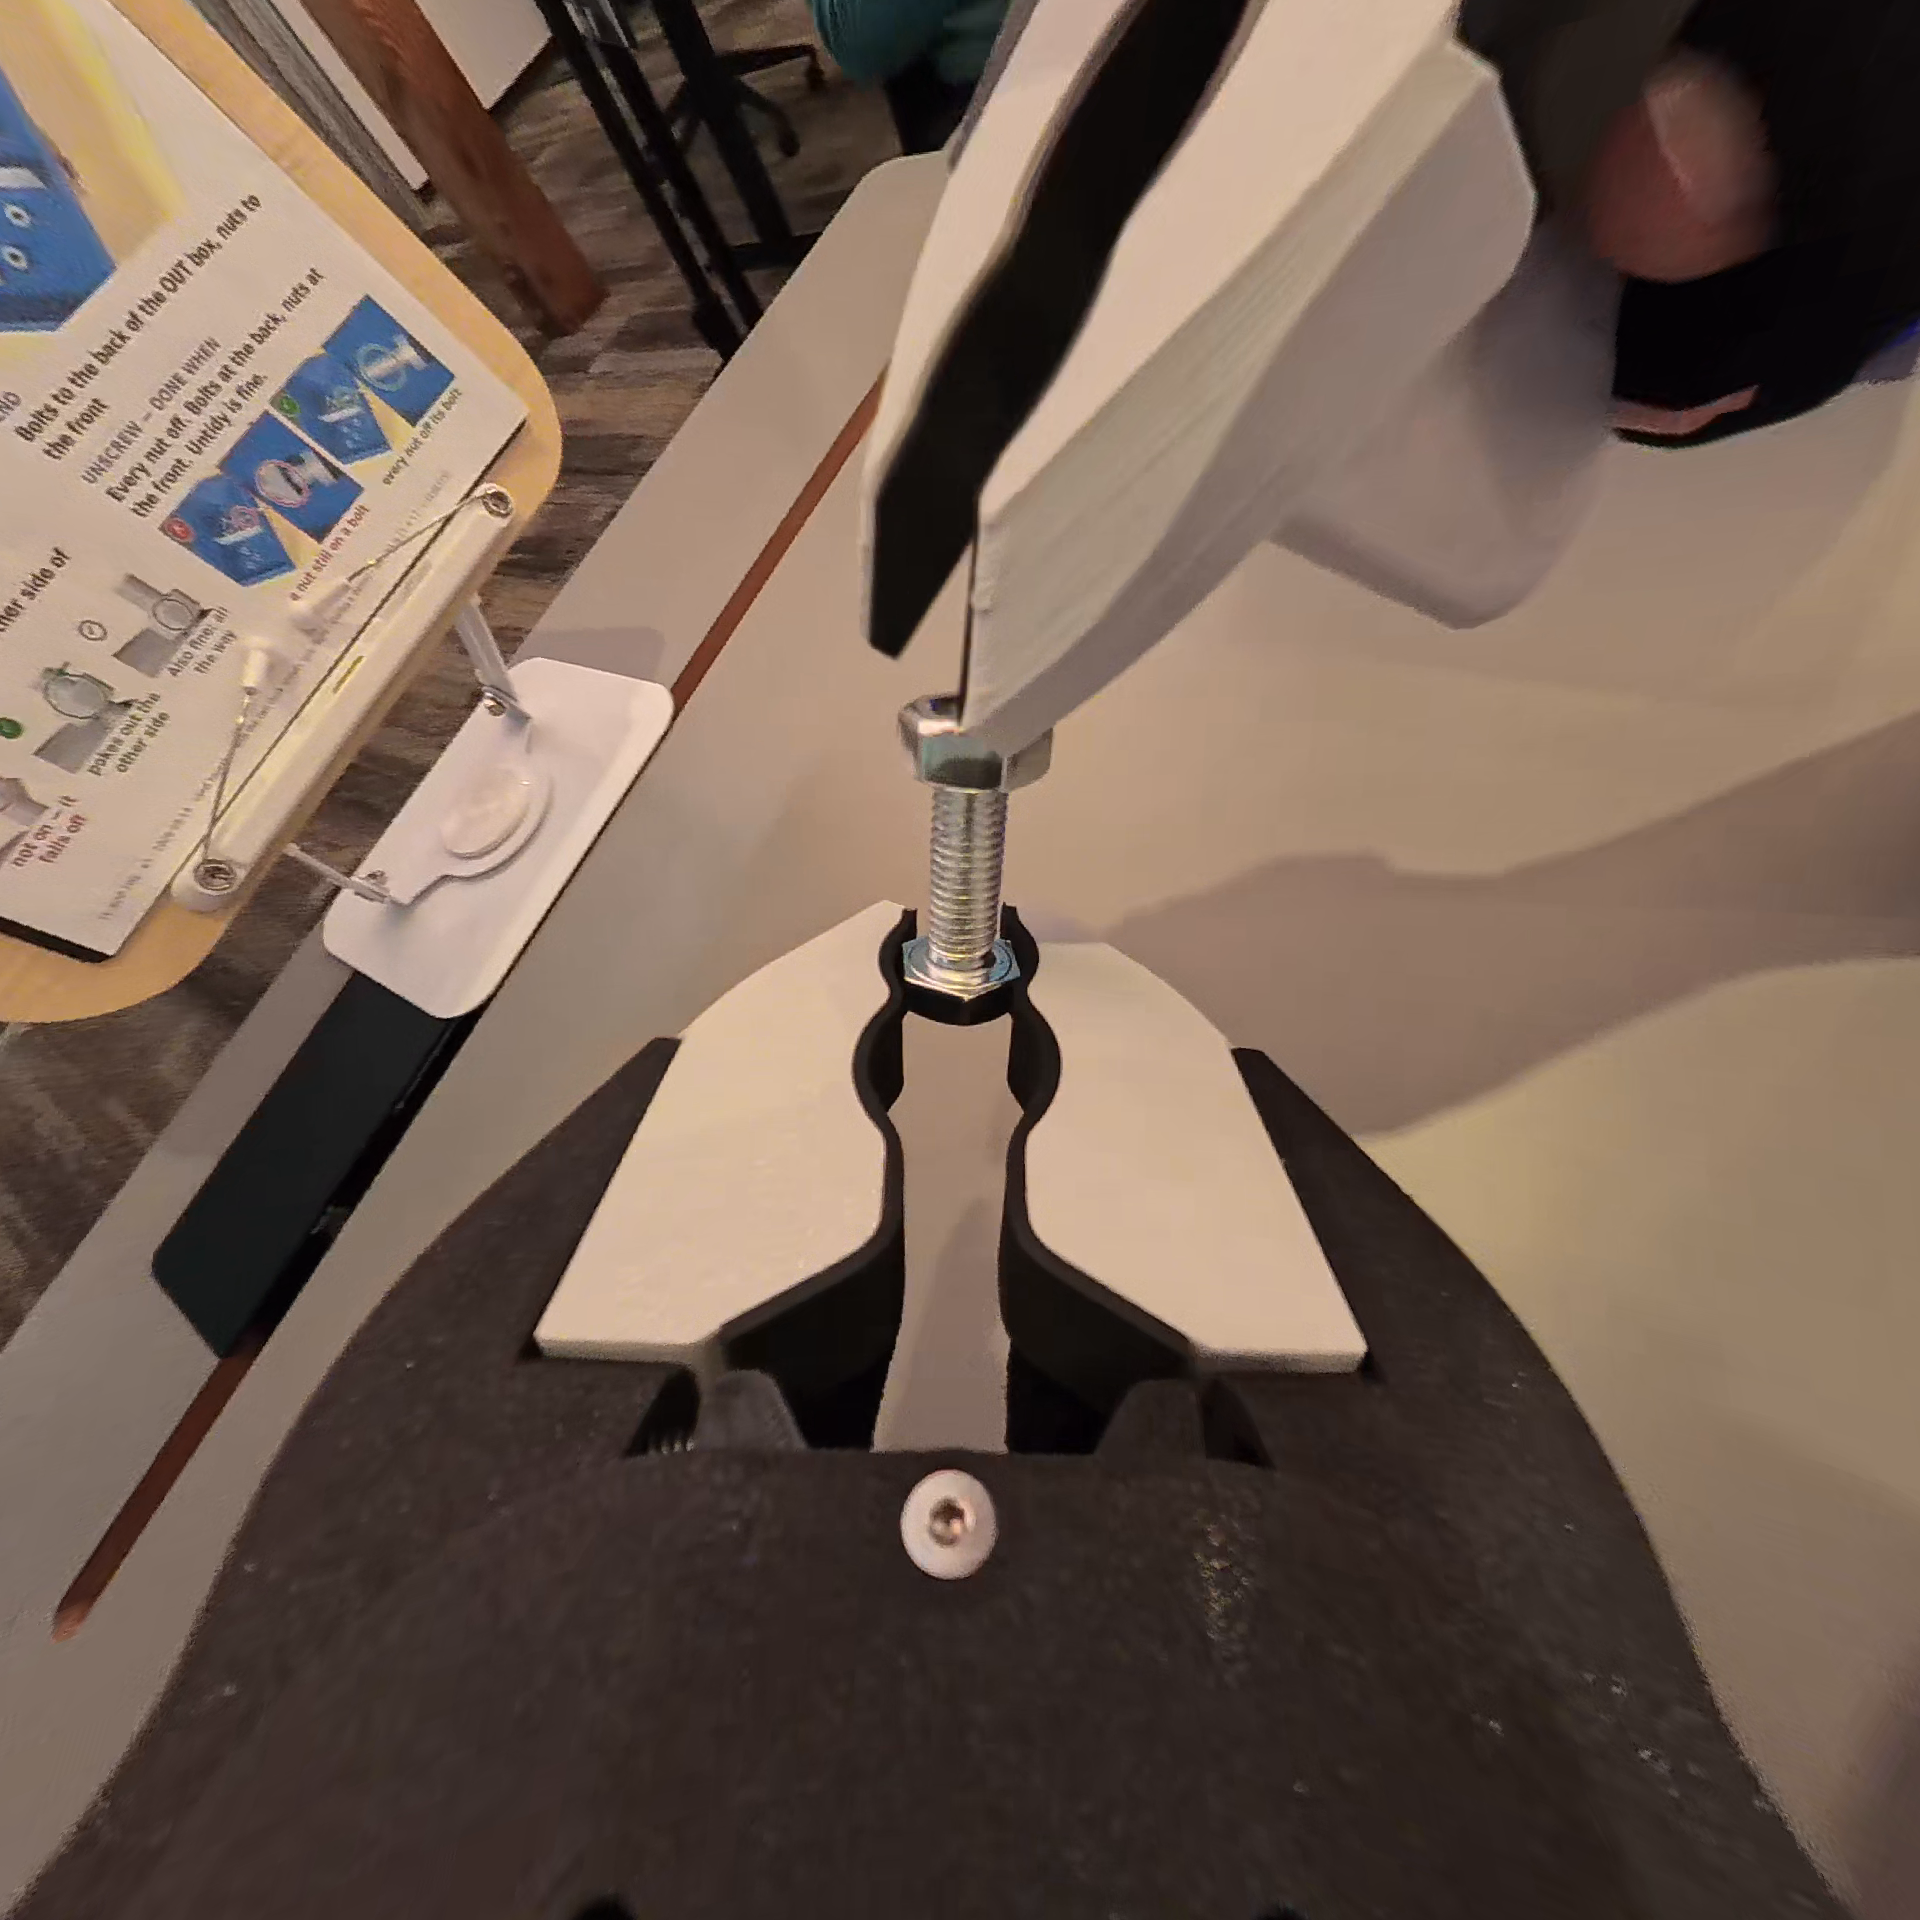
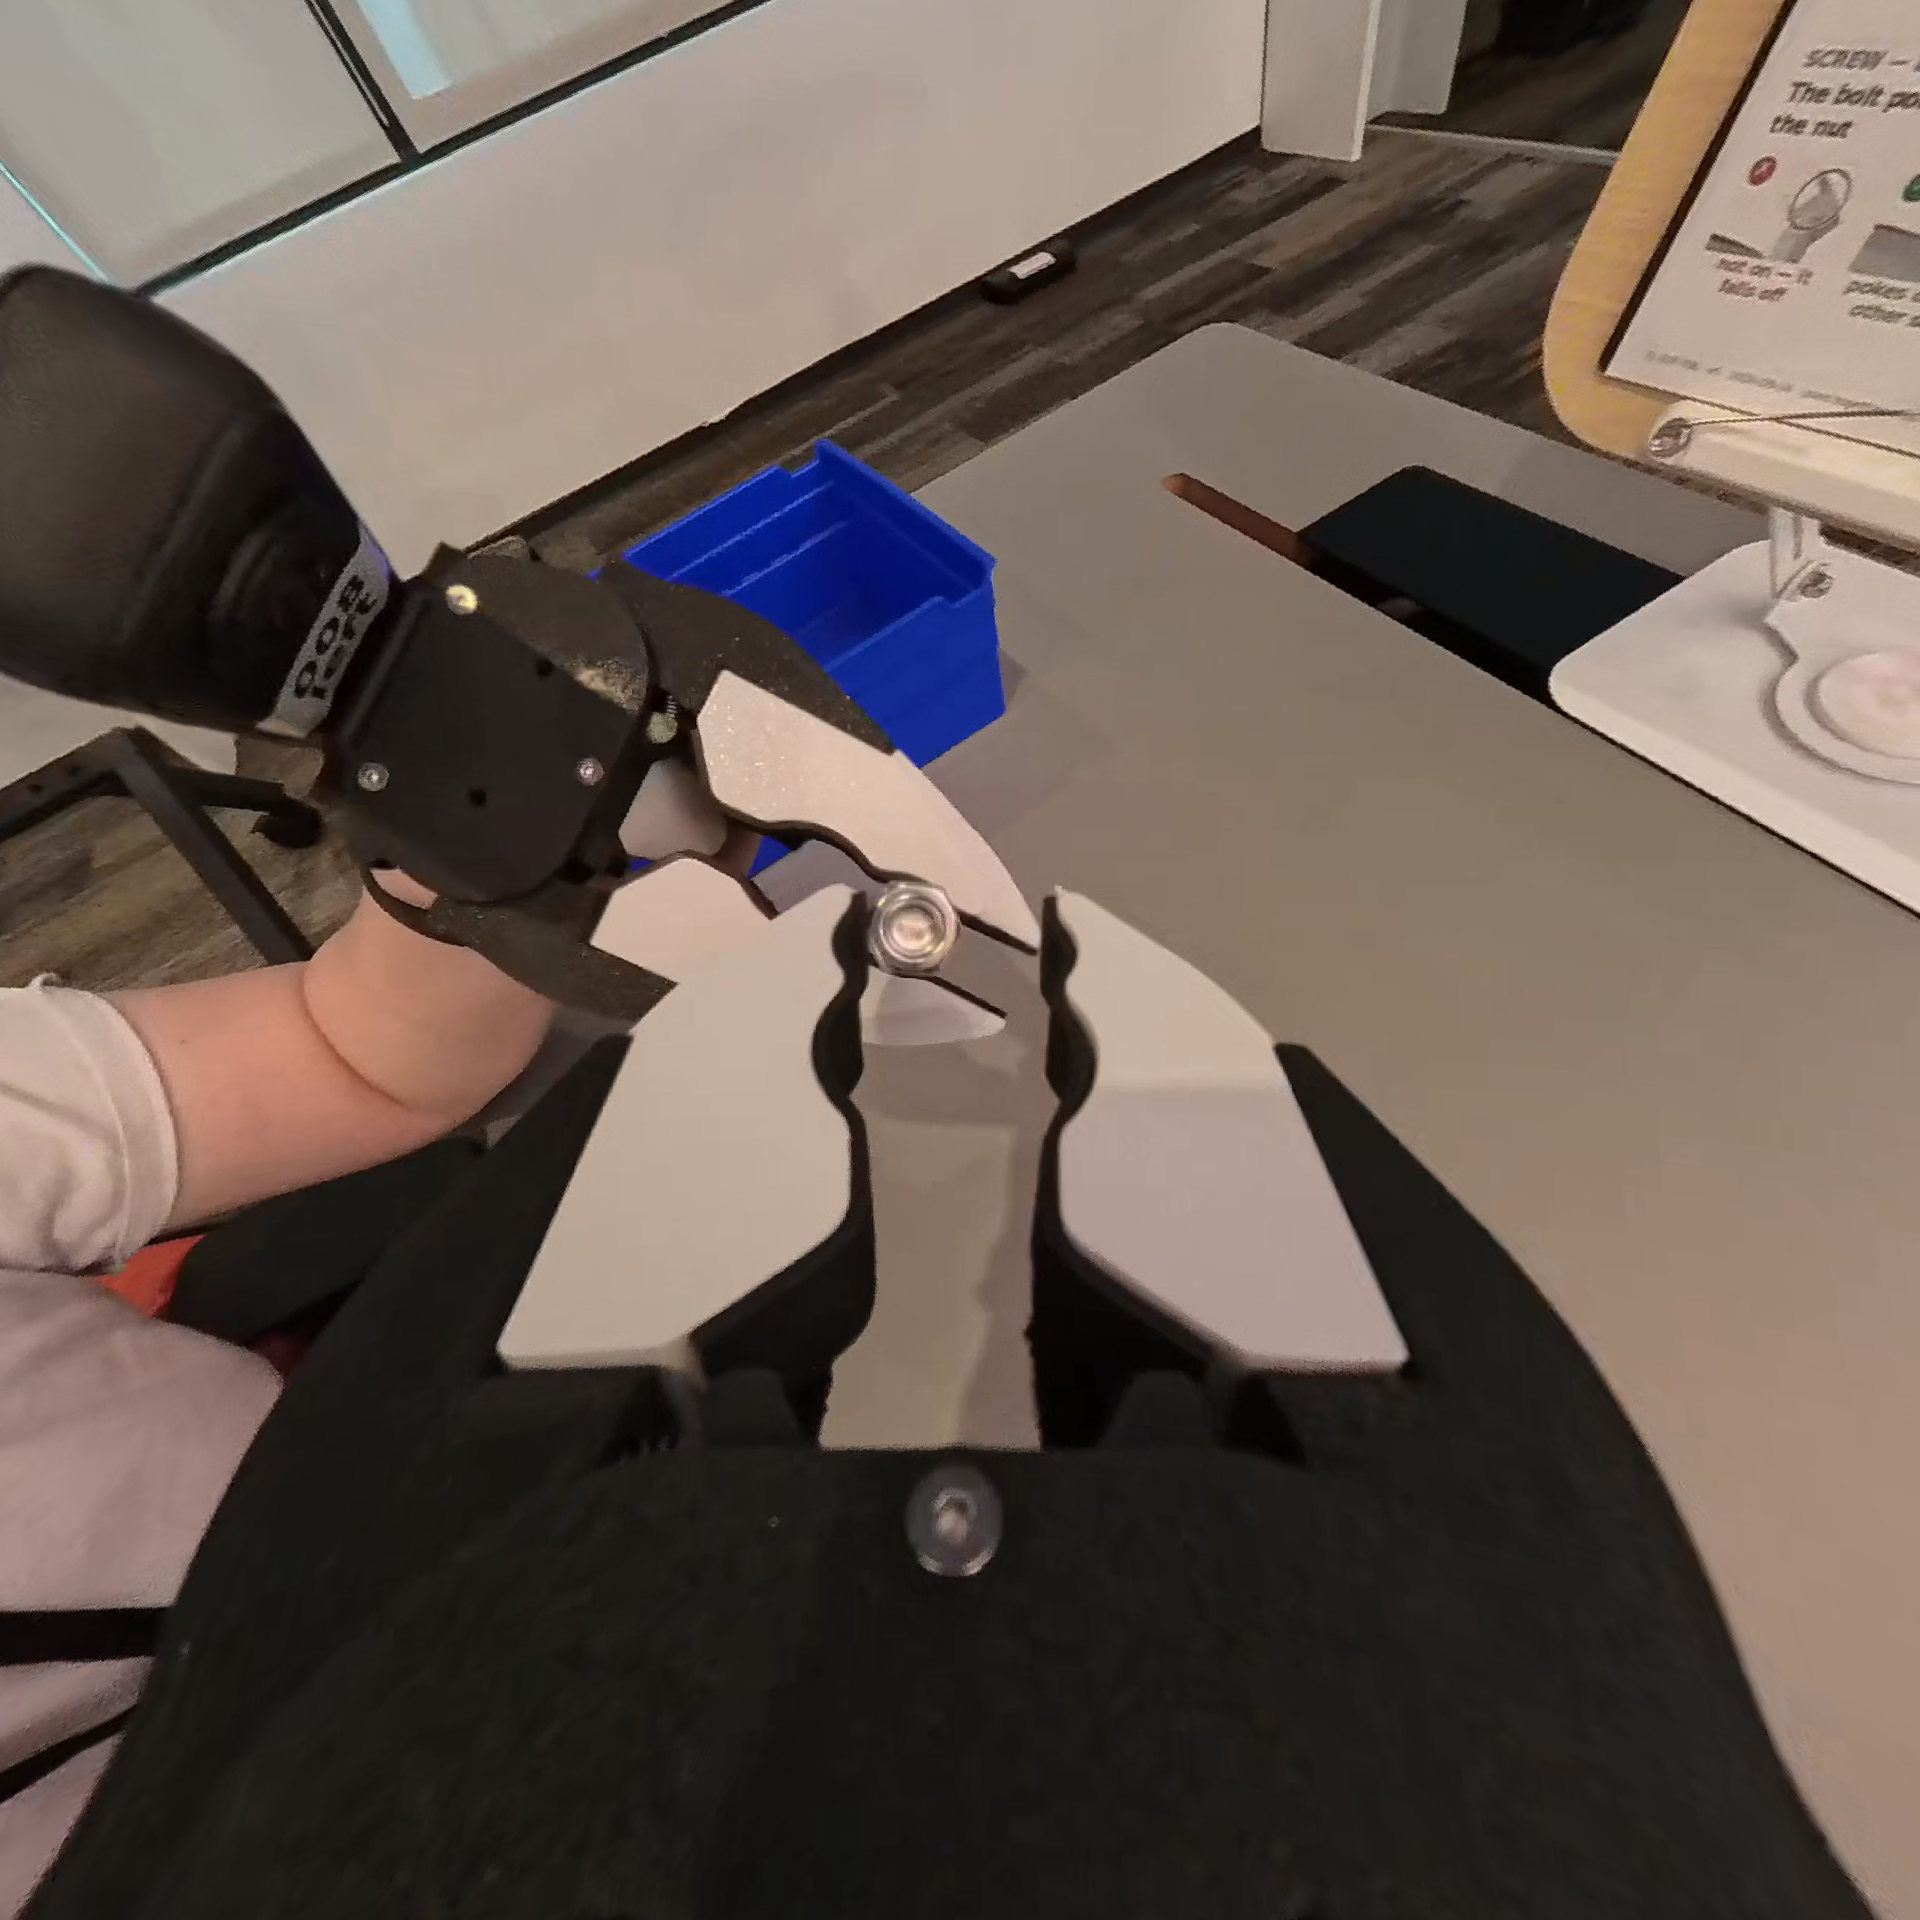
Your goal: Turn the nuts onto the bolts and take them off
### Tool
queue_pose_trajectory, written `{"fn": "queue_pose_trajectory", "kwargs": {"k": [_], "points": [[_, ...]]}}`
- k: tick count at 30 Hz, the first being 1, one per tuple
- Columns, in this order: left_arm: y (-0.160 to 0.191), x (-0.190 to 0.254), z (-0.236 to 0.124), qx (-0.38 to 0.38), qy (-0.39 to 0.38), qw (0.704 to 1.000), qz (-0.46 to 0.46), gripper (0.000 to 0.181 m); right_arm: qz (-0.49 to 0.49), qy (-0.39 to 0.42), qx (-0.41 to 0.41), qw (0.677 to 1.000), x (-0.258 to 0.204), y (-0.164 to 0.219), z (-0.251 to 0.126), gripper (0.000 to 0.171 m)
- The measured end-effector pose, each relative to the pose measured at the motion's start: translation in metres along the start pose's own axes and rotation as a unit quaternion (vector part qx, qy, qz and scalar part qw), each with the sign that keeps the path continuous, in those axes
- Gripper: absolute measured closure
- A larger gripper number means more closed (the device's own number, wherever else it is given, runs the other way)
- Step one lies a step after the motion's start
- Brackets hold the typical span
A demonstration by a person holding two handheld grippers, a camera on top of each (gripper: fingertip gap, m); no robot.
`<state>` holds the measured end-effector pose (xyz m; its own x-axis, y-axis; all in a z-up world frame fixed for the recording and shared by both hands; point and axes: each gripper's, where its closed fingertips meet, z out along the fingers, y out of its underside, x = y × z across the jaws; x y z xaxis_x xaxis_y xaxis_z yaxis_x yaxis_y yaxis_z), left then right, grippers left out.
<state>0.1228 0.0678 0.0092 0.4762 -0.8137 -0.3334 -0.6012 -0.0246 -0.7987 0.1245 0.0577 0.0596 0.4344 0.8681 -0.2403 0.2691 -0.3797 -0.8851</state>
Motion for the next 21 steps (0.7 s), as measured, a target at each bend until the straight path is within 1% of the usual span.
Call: {"fn": "queue_pose_trajectory", "kwargs": {"k": [2,3,7,10,15,18,21], "points": [[0.001,0.000,0.002,-0.004,-0.005,1.000,0.007,0.166,0.004,-0.021,-0.006,1.000,-0.005,0.002,0.001,0.153],[0.002,0.001,0.002,-0.007,-0.005,1.000,0.010,0.166,0.004,-0.025,-0.012,1.000,-0.005,0.004,0.001,0.156],[0.000,0.003,0.004,-0.006,-0.008,1.000,0.018,0.166,0.009,-0.036,-0.023,0.999,-0.003,0.007,-0.002,0.155],[0.001,-0.001,0.003,-0.012,-0.030,0.999,0.032,0.166,0.009,-0.027,-0.030,0.999,0.000,0.009,-0.003,0.147],[0.000,-0.002,0.002,-0.013,-0.040,0.998,0.038,0.166,0.015,-0.041,-0.032,0.999,-0.004,0.010,-0.003,0.152],[0.001,-0.001,0.002,-0.014,-0.033,0.999,0.037,0.166,0.006,-0.047,-0.037,0.998,-0.005,0.011,-0.003,0.155],[0.000,0.006,0.001,-0.008,-0.002,1.000,0.026,0.166,-0.043,-0.059,-0.048,0.996,-0.008,0.012,-0.005,0.155]]}}
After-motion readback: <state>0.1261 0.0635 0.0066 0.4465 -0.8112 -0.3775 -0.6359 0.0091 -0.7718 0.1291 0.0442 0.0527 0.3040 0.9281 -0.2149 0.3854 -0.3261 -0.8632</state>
